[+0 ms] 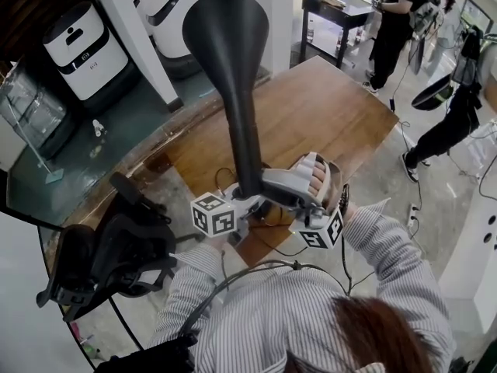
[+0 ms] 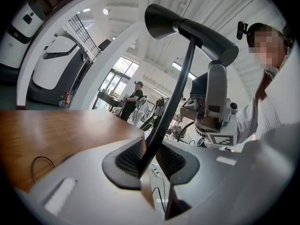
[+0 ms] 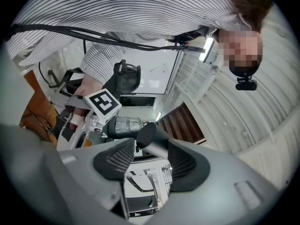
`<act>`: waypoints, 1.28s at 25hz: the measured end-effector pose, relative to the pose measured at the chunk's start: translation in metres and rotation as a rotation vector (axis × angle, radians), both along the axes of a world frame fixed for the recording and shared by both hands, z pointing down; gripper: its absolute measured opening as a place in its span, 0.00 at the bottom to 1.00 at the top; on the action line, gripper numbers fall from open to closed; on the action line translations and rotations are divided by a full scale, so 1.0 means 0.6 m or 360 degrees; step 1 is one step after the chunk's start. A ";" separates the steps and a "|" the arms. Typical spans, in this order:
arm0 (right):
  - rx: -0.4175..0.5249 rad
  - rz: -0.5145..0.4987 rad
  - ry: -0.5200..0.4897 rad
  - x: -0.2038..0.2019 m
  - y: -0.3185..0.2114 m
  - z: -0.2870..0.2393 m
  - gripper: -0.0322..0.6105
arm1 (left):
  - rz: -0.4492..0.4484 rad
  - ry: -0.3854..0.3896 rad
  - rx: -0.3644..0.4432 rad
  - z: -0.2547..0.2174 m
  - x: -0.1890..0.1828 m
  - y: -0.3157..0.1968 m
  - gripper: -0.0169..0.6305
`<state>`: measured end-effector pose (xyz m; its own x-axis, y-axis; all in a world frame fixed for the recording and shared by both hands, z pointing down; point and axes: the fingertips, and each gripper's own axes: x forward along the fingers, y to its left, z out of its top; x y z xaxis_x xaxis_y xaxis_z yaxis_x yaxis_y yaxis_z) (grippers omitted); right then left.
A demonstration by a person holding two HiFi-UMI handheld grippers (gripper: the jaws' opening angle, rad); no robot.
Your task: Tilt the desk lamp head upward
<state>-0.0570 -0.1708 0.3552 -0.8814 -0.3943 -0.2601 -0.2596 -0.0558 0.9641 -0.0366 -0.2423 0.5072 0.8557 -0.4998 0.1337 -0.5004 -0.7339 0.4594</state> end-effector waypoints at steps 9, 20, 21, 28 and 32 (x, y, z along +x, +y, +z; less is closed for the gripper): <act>-0.0136 -0.0005 -0.0016 0.006 0.011 -0.006 0.38 | -0.0034 0.0013 0.0010 0.000 0.000 0.001 0.14; -0.0662 -0.0032 -0.0303 0.039 0.012 -0.018 0.38 | -0.0149 -0.0021 0.0010 -0.005 -0.002 0.000 0.15; -0.0761 -0.0030 -0.0345 0.043 0.009 -0.012 0.38 | -0.0145 -0.0005 0.0010 -0.005 -0.002 0.001 0.15; -0.1448 -0.0038 -0.0633 0.049 -0.002 0.048 0.38 | -0.0219 -0.0020 0.0136 -0.027 -0.018 0.023 0.27; -0.2006 -0.0018 -0.0964 0.054 -0.017 0.093 0.38 | -0.0449 -0.0017 0.0286 -0.055 -0.048 0.044 0.20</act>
